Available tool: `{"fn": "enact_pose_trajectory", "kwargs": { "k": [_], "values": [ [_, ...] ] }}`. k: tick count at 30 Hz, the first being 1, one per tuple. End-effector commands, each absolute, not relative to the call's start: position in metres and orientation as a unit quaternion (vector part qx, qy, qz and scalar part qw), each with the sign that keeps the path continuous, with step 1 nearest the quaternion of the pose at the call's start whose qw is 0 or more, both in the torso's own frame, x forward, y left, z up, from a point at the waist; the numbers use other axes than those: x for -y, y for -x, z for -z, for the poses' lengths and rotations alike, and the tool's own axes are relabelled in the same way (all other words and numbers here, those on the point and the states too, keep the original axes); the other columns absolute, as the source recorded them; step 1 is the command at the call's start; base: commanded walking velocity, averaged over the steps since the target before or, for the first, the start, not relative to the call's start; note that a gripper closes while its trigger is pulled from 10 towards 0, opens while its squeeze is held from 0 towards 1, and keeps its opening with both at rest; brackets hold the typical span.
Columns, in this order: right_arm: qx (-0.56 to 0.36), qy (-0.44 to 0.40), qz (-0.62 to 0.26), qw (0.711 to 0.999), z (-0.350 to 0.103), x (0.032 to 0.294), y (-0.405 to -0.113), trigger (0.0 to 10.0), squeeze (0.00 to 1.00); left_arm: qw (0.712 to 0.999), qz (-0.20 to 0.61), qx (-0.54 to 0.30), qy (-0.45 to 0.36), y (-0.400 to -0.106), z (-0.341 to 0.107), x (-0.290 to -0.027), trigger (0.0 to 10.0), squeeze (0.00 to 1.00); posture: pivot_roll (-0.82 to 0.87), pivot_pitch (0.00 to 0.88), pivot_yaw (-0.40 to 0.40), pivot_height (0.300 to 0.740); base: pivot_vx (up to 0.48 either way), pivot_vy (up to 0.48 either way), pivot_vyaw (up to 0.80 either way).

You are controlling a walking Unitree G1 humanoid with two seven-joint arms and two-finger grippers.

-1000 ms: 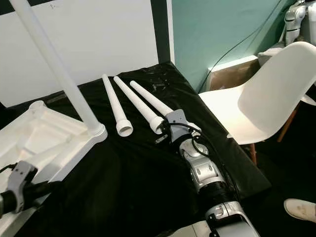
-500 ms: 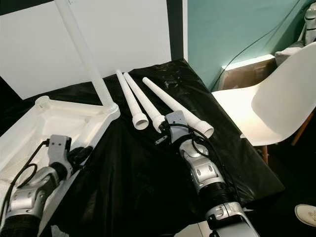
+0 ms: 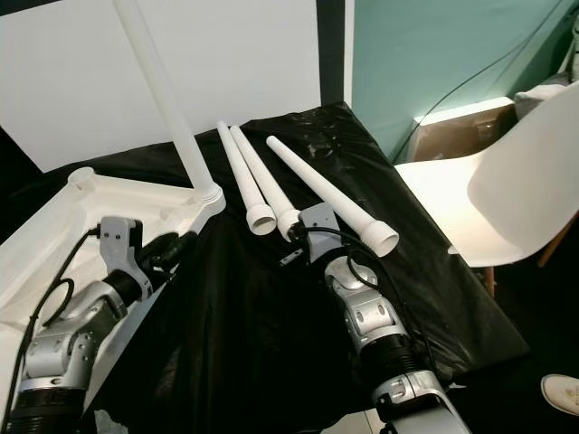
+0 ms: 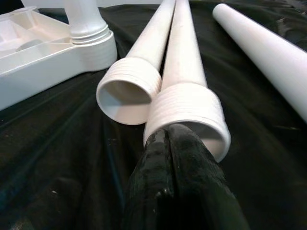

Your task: Building children table

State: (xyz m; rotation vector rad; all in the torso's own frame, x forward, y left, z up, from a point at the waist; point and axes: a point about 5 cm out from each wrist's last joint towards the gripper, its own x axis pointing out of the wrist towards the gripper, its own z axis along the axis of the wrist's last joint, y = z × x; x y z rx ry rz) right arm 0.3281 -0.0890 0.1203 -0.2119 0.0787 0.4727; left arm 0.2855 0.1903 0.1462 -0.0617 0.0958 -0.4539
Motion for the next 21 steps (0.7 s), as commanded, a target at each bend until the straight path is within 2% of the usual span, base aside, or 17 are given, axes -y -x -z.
{"fn": "enact_pose_trajectory", "kwargs": {
  "k": [1,3,6,7,12,16,21],
  "values": [
    [-0.046,0.102,-0.238,0.965,-0.116,0.087,-0.325,10.0,0.0,0.963,0.26,-0.065,-0.015,-0.276,-0.145,-0.202,10.0,0.0,-0.06,0.0,0.117,0.74,0.0,0.0,0.0],
    [-0.047,0.102,-0.238,0.965,-0.115,0.087,-0.325,10.0,0.0,0.953,0.284,-0.089,-0.054,-0.262,-0.145,-0.22,10.0,0.0,-0.06,0.0,0.116,0.74,0.0,0.0,0.0],
    [-0.047,0.102,-0.238,0.965,-0.115,0.087,-0.325,10.0,0.0,0.949,0.29,-0.102,-0.064,-0.256,-0.144,-0.225,10.0,0.0,-0.06,0.0,0.115,0.74,0.0,0.0,0.0],
    [-0.047,0.102,-0.239,0.964,-0.116,0.086,-0.325,10.0,0.0,0.95,0.262,-0.145,-0.092,-0.25,-0.135,-0.246,10.0,0.0,-0.05,0.0,0.112,0.74,0.0,0.0,0.0],
    [-0.045,0.103,-0.243,0.964,-0.117,0.085,-0.326,10.0,0.0,0.946,0.199,-0.219,-0.135,-0.243,-0.116,-0.275,10.0,0.0,-0.05,0.0,0.104,0.74,0.0,0.0,0.0],
    [-0.044,0.104,-0.243,0.963,-0.118,0.085,-0.326,10.0,0.0,0.942,0.2,-0.238,-0.127,-0.237,-0.11,-0.279,10.0,0.0,-0.05,0.0,0.102,0.74,0.0,0.0,0.0],
    [-0.043,0.106,-0.241,0.964,-0.119,0.087,-0.327,10.0,0.0,0.932,0.254,-0.24,-0.091,-0.223,-0.109,-0.269,10.0,0.0,-0.05,0.0,0.1,0.74,0.0,0.0,0.0]
  ]
}}
